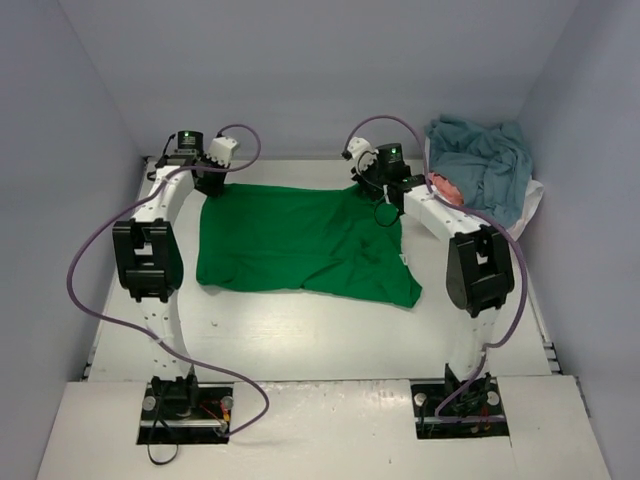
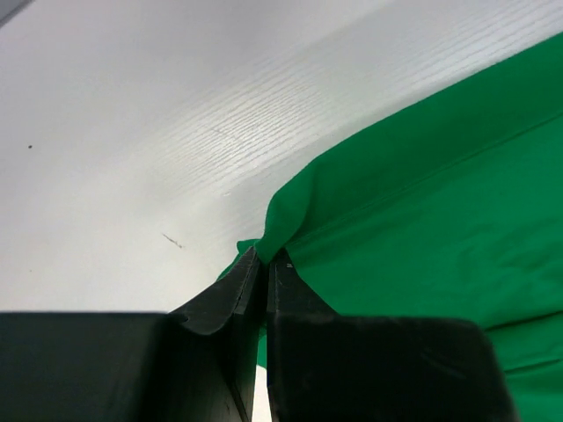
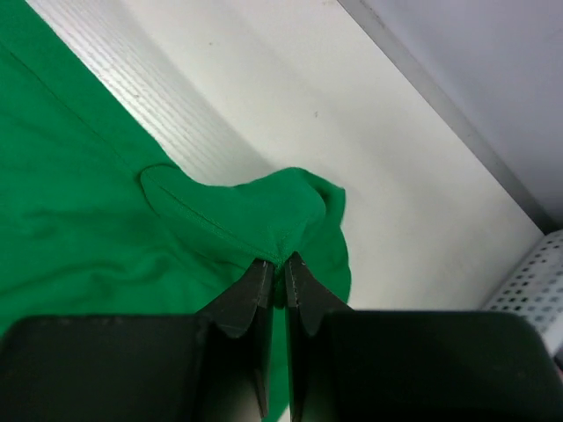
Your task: Fold and stack the t-shirts
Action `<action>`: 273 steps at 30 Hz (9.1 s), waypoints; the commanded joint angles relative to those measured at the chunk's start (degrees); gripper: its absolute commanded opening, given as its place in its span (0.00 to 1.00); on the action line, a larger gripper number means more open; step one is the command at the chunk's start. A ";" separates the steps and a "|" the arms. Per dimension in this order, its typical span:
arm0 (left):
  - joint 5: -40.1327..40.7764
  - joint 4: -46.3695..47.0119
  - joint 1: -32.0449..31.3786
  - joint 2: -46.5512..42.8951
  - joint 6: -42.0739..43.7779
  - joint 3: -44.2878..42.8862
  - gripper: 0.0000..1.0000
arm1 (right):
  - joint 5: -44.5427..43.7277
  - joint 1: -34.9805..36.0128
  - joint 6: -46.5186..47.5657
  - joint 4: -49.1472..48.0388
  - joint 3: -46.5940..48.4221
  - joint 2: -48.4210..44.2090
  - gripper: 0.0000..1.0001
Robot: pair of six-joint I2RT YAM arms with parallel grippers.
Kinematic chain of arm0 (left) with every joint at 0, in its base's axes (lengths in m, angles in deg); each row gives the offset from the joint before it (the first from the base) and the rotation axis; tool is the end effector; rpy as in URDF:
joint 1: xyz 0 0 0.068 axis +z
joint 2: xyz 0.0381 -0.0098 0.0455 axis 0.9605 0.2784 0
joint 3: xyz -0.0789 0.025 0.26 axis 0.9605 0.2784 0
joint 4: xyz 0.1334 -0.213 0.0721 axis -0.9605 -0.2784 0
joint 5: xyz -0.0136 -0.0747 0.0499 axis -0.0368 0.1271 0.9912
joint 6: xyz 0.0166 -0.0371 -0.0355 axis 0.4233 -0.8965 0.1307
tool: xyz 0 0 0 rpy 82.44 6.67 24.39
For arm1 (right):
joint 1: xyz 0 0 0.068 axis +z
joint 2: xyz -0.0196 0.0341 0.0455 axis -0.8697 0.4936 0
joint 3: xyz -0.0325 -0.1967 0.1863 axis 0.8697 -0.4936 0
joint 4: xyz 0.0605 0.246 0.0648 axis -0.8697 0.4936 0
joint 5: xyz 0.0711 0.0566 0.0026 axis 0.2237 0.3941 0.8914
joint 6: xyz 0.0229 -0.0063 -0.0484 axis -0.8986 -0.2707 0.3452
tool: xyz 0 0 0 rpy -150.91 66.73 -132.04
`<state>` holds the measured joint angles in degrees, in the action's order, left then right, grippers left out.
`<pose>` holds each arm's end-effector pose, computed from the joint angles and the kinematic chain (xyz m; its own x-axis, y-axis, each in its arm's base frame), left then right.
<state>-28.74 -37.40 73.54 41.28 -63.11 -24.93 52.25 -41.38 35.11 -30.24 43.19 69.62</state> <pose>0.4836 -0.0145 0.2628 -0.5846 0.3459 -0.7338 0.4848 0.8742 0.0259 0.4482 0.1624 0.2606 -0.0868 -0.5269 -0.8455 -0.6151 0.6959 -0.3706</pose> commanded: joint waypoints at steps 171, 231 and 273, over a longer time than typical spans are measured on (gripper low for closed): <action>-0.77 -3.22 -2.69 -37.05 4.65 37.96 0.38 | -0.16 8.29 3.40 24.41 4.59 2.49 0.00; 0.98 -6.47 -6.56 -41.98 3.60 38.57 0.37 | -24.95 14.53 11.04 26.34 -11.41 -16.41 0.54; 3.00 -2.60 -7.70 -39.07 4.03 41.12 0.37 | -12.90 13.12 4.62 24.15 4.42 6.35 0.10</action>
<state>-25.94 -41.83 66.22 2.99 -59.39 17.08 43.83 -27.72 40.75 -6.07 46.32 75.94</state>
